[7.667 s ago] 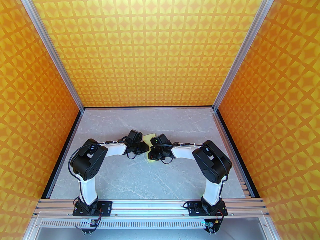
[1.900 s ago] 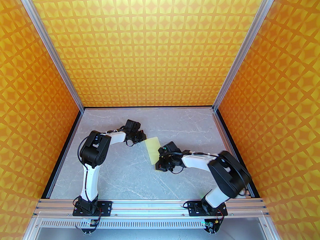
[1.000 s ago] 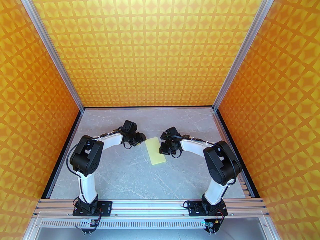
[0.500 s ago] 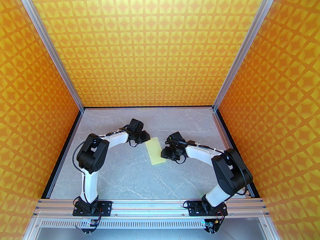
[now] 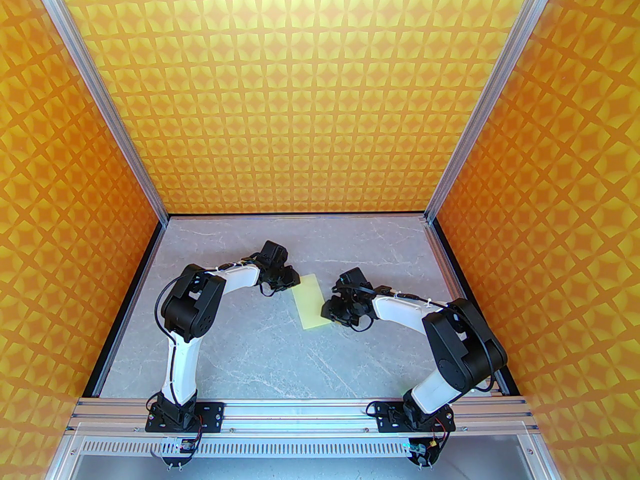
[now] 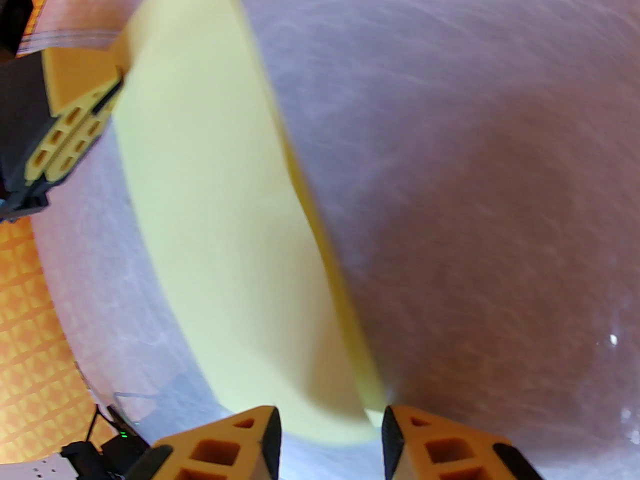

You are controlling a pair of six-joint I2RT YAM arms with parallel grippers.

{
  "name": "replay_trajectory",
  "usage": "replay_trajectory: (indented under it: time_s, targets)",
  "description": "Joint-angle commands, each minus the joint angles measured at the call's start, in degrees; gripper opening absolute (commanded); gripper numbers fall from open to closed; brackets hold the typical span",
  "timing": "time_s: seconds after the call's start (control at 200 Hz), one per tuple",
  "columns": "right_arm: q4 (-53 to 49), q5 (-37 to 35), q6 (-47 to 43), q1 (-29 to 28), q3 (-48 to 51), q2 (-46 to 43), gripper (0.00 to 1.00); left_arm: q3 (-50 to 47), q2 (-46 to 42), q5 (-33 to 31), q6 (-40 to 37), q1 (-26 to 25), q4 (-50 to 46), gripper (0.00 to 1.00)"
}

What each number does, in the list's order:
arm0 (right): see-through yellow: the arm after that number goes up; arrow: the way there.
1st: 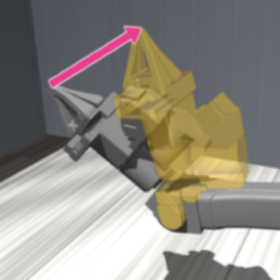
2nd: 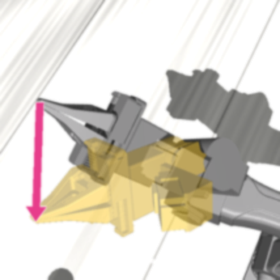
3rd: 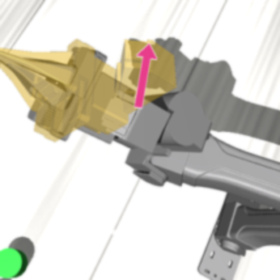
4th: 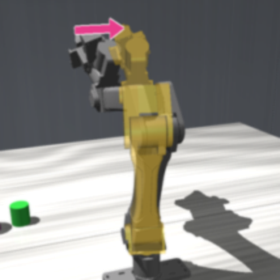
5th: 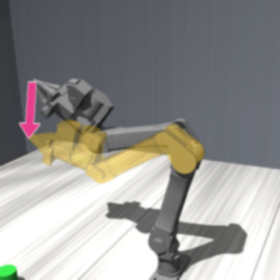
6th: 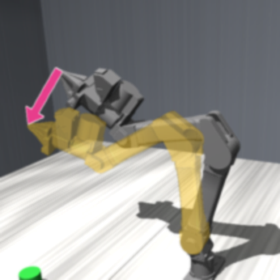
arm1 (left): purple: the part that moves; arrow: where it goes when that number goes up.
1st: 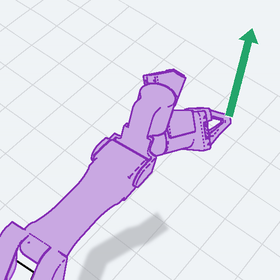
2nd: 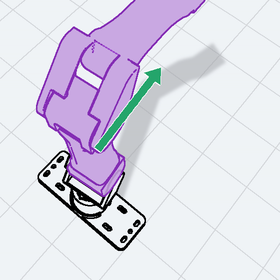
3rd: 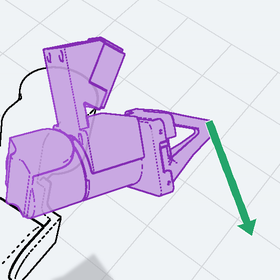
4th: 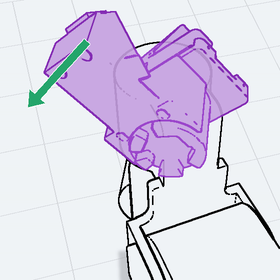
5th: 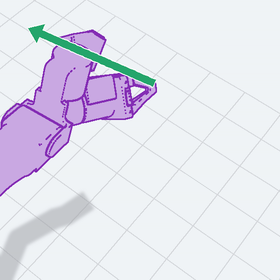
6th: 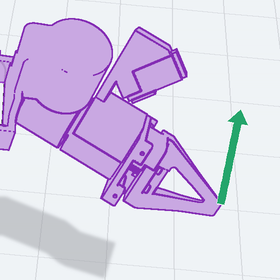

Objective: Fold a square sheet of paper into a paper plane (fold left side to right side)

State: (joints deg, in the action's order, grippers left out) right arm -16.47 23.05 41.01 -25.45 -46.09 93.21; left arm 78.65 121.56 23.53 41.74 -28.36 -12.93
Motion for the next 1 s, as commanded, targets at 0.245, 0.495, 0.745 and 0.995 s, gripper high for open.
replay_trajectory:
  time_s: [0.245, 0.495, 0.745, 0.995]
  targets:
    - [10.91, 6.89, 3.53, 0.32, 1.67, -1.45, 0.4, -0.7, 0.54, -0.72, -1.26, -0.38, -0.98, 0.18]
    - [21.91, 12.06, 8.57, 0.32, 2.78, -1.88, 0.4, -0.36, 0.7, -0.67, -1.66, -0.38, -1.7, 0.18]
    - [17.78, 12.26, 5.48, 0.32, 3.11, -4.14, 0.42, -0.25, 0.7, -0.61, -1.77, -0.47, -1.98, 0.18]
    - [16.71, 13.2, 5.32, 0.32, 3.72, -6.07, 0.39, -0.12, 0.7, -0.59, -1.92, -0.54, -2.13, 0.18]
